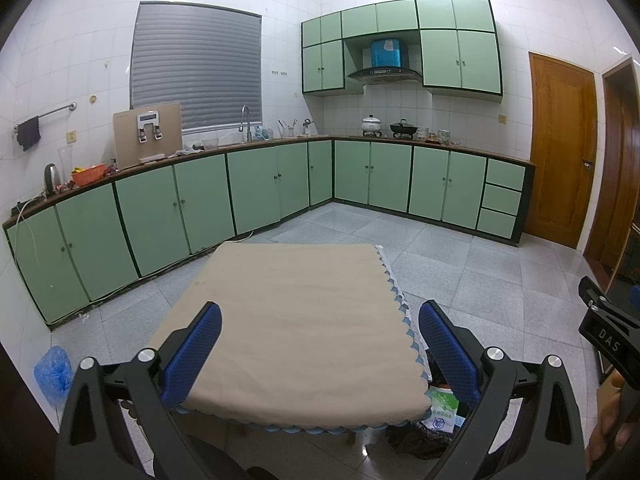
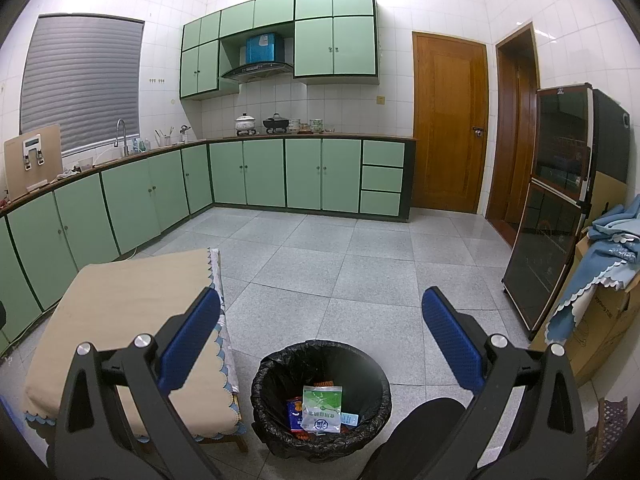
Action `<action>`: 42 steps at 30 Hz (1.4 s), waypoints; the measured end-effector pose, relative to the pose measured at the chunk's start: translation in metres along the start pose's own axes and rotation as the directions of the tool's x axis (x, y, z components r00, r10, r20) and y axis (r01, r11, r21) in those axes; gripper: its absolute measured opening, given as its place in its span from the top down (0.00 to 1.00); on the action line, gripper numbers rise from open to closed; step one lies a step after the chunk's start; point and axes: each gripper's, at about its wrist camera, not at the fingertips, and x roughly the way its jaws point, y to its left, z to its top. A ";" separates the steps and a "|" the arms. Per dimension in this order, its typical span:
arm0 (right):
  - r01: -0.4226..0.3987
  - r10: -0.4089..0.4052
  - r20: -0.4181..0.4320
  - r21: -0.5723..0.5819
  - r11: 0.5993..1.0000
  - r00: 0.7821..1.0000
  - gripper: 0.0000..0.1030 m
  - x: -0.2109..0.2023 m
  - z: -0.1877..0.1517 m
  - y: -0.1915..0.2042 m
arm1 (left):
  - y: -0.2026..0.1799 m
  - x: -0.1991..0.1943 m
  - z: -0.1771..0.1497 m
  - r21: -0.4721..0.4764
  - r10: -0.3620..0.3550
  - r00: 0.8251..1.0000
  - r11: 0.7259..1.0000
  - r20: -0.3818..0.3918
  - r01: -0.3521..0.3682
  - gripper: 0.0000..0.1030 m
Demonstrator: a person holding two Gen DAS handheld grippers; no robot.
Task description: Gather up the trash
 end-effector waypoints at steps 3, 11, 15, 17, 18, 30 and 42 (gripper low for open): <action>0.000 0.000 0.001 -0.001 1.000 1.000 0.05 -0.001 0.000 0.000 | 0.000 0.000 0.000 -0.001 -0.001 1.000 1.000 0.000 0.001 0.06; 0.001 -0.001 0.000 -0.001 1.000 1.000 0.05 0.001 0.000 -0.001 | 0.000 0.000 0.000 0.000 -0.001 1.000 1.000 -0.001 0.001 0.06; 0.000 0.000 -0.002 -0.002 1.000 1.000 0.05 0.001 0.000 -0.001 | 0.000 0.000 0.000 0.000 -0.002 1.000 1.000 -0.001 0.002 0.06; 0.002 -0.002 -0.002 -0.003 1.000 1.000 0.05 0.001 -0.002 -0.001 | 0.000 0.000 -0.001 0.000 -0.001 1.000 1.000 -0.002 0.001 0.06; 0.000 0.000 -0.002 -0.002 1.000 1.000 0.05 0.001 -0.002 -0.001 | 0.000 0.000 -0.001 0.000 -0.002 1.000 1.000 -0.002 0.002 0.06; 0.000 0.000 -0.003 -0.005 1.000 1.000 0.05 0.000 -0.006 0.001 | -0.002 0.001 0.000 0.008 -0.004 1.000 1.000 -0.007 0.004 0.06; 0.001 -0.002 -0.003 -0.001 1.000 1.000 0.05 0.002 -0.005 0.003 | -0.005 0.001 0.005 0.019 -0.008 1.000 1.000 -0.004 0.008 0.06</action>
